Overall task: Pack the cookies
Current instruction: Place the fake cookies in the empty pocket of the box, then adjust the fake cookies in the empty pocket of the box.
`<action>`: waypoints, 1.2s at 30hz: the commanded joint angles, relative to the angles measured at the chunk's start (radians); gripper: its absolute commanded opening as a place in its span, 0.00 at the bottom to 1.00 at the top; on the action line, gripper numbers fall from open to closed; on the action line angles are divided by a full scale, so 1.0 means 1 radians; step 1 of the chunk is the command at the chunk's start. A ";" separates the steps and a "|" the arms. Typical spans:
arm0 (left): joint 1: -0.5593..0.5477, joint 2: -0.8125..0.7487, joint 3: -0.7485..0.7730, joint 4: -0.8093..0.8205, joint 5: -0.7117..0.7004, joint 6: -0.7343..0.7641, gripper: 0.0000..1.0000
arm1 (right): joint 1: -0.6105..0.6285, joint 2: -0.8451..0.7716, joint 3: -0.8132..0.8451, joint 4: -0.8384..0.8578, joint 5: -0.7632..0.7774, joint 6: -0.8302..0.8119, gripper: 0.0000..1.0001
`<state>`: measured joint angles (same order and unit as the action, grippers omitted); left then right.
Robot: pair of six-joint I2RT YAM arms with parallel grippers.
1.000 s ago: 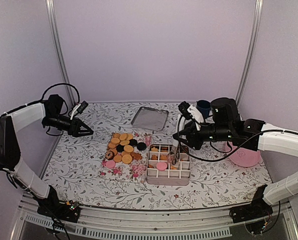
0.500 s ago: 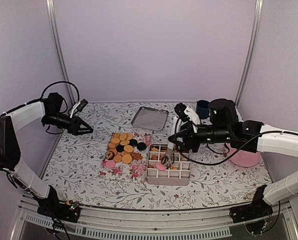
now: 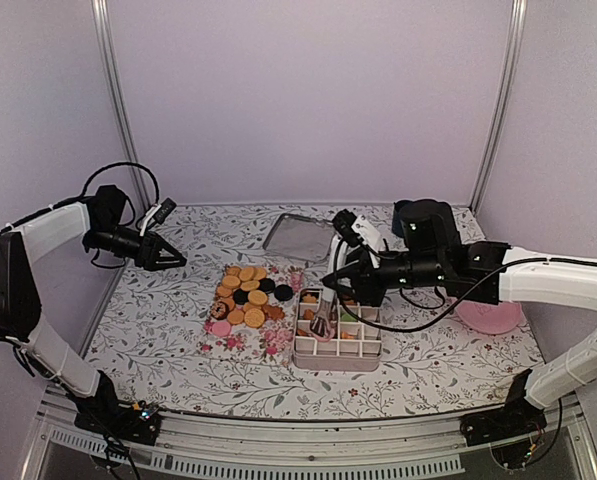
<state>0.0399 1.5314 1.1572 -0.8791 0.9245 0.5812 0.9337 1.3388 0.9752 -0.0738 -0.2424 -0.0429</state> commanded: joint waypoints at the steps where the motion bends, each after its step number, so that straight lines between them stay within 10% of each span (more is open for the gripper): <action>1: 0.002 -0.007 0.023 -0.016 -0.002 0.020 0.60 | 0.011 0.016 0.037 0.062 -0.008 -0.008 0.35; 36: 0.002 -0.008 0.016 -0.028 0.003 0.032 0.60 | 0.043 0.067 0.049 0.040 0.057 -0.079 0.41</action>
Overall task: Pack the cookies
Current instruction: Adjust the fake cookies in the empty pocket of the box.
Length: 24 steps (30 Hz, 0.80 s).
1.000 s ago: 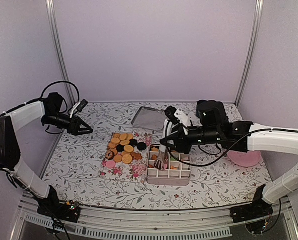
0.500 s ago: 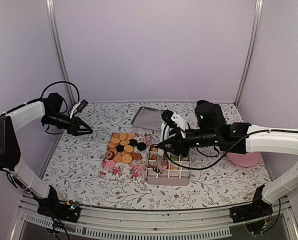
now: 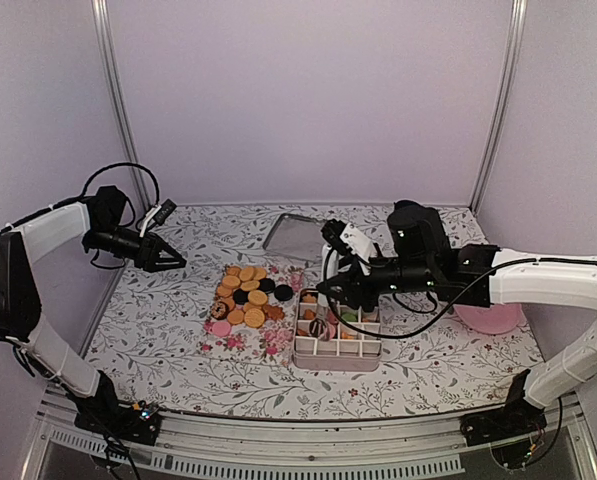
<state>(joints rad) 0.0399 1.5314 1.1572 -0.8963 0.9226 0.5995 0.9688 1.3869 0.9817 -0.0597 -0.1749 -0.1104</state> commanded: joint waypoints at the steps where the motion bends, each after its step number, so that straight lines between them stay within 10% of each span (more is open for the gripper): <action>1: 0.002 -0.008 0.016 -0.011 0.004 0.014 0.60 | 0.008 0.022 0.042 0.027 -0.021 -0.007 0.41; 24: 0.003 -0.012 0.018 -0.030 0.009 0.026 0.60 | 0.028 -0.032 0.044 0.009 -0.010 0.007 0.41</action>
<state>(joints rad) 0.0399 1.5314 1.1572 -0.9039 0.9234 0.6033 0.9840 1.3701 0.9966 -0.0601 -0.1665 -0.1116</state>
